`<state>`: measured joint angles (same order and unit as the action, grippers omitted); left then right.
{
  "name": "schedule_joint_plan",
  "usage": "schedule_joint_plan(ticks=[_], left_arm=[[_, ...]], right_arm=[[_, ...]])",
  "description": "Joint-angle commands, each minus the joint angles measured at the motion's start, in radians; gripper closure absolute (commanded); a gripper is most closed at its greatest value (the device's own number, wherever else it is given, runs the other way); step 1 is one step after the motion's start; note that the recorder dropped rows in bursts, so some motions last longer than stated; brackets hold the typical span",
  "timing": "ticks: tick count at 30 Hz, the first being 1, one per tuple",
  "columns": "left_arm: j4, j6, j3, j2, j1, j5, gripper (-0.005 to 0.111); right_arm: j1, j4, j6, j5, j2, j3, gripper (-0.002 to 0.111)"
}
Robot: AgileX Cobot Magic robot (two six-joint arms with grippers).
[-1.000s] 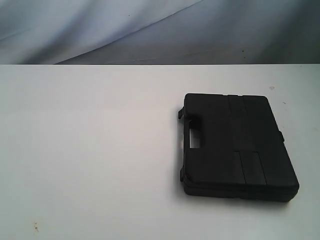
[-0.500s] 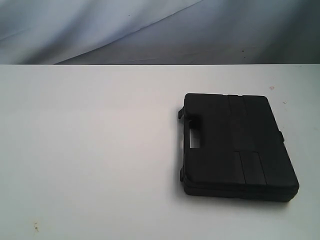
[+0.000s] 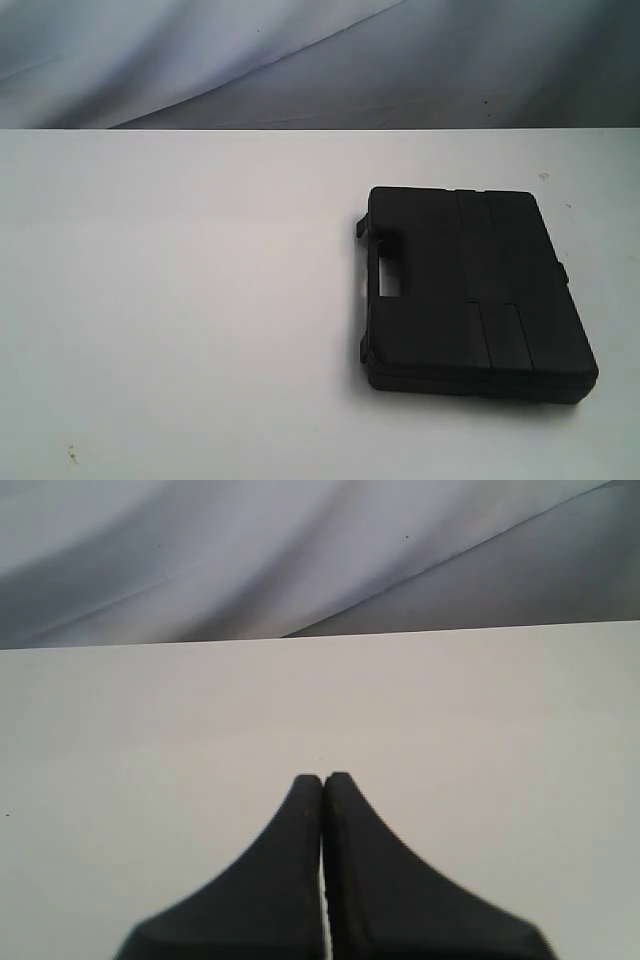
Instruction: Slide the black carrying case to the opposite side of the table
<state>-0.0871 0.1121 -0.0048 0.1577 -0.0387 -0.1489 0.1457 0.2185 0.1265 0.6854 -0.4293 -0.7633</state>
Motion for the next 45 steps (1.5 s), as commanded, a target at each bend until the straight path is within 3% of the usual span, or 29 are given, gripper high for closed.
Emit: schedule_joint_plan(ticks=[1,8,18,29,37,45], left_arm=[[0.000,-0.003,0.005,-0.007,0.002,0.014,0.107],[0.000,-0.003,0.005,-0.007,0.002,0.014,0.107],[0.000,-0.003,0.005,-0.007,0.002,0.014,0.107],[0.000,-0.003,0.005,-0.007,0.002,0.014,0.107],[0.000,-0.003,0.005,-0.007,0.002,0.014,0.107],[0.000,-0.003,0.005,-0.007,0.002,0.014,0.107]], right_arm=[[-0.006,-0.194,-0.110,0.292,-0.133,-0.084,0.108],[-0.006,-0.450,-0.237,0.500,-0.367,-0.123,0.108],[-0.002,-0.537,-0.281,0.450,-0.709,-0.123,0.108],[0.267,-0.544,-0.200,0.218,-1.002,-0.123,0.108],[0.395,-0.544,-0.132,0.222,-1.205,-0.339,0.108],[0.435,-0.518,-0.081,0.293,-1.387,-0.632,0.108]])
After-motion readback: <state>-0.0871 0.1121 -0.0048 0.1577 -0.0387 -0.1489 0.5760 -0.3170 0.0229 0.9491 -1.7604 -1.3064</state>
